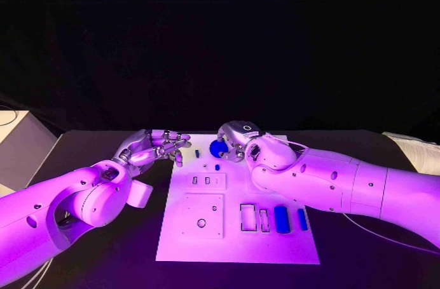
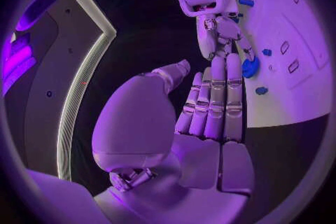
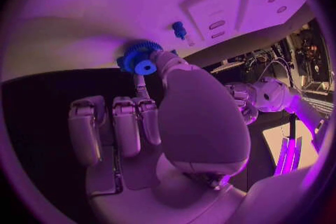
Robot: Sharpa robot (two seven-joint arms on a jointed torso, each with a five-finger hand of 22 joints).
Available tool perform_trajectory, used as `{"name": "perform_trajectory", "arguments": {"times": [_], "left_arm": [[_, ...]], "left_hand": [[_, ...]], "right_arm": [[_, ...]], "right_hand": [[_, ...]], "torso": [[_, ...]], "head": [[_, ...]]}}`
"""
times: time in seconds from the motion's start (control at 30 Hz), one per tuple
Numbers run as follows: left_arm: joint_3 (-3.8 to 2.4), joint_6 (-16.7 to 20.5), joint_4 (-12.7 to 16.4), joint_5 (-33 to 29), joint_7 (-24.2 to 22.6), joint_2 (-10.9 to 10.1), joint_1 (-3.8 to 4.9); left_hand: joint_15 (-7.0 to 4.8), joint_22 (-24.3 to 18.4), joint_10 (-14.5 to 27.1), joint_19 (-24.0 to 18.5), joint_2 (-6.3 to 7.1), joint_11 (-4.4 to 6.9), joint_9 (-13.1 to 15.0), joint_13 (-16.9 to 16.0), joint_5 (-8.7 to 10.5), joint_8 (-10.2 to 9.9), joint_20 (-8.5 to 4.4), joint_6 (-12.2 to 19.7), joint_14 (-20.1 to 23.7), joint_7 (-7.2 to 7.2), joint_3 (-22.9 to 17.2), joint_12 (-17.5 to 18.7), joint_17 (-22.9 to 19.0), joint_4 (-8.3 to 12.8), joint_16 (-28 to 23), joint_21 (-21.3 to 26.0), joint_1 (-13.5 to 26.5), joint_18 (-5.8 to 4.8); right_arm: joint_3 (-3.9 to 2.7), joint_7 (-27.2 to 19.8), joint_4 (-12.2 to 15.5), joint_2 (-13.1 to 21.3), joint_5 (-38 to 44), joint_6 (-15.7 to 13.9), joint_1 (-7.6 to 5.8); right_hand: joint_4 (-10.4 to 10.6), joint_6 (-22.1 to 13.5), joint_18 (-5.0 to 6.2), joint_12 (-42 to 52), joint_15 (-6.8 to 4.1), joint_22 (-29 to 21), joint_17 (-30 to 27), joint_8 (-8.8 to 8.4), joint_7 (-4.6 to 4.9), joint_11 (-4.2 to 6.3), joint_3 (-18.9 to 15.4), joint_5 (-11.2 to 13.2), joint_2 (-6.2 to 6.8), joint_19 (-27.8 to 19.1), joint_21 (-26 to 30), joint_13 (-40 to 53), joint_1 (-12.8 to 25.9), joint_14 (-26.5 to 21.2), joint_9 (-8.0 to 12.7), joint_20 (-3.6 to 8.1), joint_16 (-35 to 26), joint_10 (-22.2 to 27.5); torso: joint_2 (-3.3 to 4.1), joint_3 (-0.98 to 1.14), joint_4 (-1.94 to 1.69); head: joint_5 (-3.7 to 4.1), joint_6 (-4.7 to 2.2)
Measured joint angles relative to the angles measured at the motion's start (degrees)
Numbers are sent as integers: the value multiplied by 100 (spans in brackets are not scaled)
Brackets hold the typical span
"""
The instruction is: Assemble the parts on the task board
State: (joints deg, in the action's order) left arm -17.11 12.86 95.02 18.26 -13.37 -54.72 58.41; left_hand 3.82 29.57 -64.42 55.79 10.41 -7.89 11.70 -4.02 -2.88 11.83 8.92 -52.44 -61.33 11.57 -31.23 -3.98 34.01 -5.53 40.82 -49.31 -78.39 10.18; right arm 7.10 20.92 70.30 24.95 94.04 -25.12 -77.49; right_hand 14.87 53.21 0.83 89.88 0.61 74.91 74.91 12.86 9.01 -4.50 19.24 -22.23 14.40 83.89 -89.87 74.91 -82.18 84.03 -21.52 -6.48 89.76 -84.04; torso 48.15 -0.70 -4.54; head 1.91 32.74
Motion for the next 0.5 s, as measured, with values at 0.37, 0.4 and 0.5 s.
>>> {"name": "perform_trajectory", "arguments": {"times": [0.37,0.4,0.5], "left_arm": [[0,-4,-3,2,7,-1,0],[0,-4,-3,3,8,1,0],[0,-4,-6,4,11,2,0]], "left_hand": [[0,-1,0,0,0,0,0,0,0,0,0,0,0,0,0,0,0,0,0,0,0,0],[0,-1,0,0,0,0,0,0,0,0,0,0,0,0,0,0,-1,0,0,0,0,0],[0,-1,0,0,0,0,-1,0,0,0,0,0,0,0,0,0,-1,0,0,0,0,0]], "right_arm": [[16,-3,-65,-14,-30,64,14],[17,-8,-66,-16,-43,72,14],[20,-23,-66,-17,-81,95,13]], "right_hand": [[164,-361,0,0,42,0,3,-320,136,-69,-330,394,-65,22,0,-1,350,-1,116,-21,0,-5],[170,-361,0,0,42,-1,3,-325,136,-69,-371,301,-117,21,0,-1,425,-1,116,-21,0,-5],[183,-361,0,0,42,2,3,-325,136,-69,-389,248,-162,21,0,-1,513,-1,116,-21,0,-6]], "torso": [[2,-1,6],[2,-1,5],[2,-1,2]], "head": [[9,2],[11,2],[13,5]]}}
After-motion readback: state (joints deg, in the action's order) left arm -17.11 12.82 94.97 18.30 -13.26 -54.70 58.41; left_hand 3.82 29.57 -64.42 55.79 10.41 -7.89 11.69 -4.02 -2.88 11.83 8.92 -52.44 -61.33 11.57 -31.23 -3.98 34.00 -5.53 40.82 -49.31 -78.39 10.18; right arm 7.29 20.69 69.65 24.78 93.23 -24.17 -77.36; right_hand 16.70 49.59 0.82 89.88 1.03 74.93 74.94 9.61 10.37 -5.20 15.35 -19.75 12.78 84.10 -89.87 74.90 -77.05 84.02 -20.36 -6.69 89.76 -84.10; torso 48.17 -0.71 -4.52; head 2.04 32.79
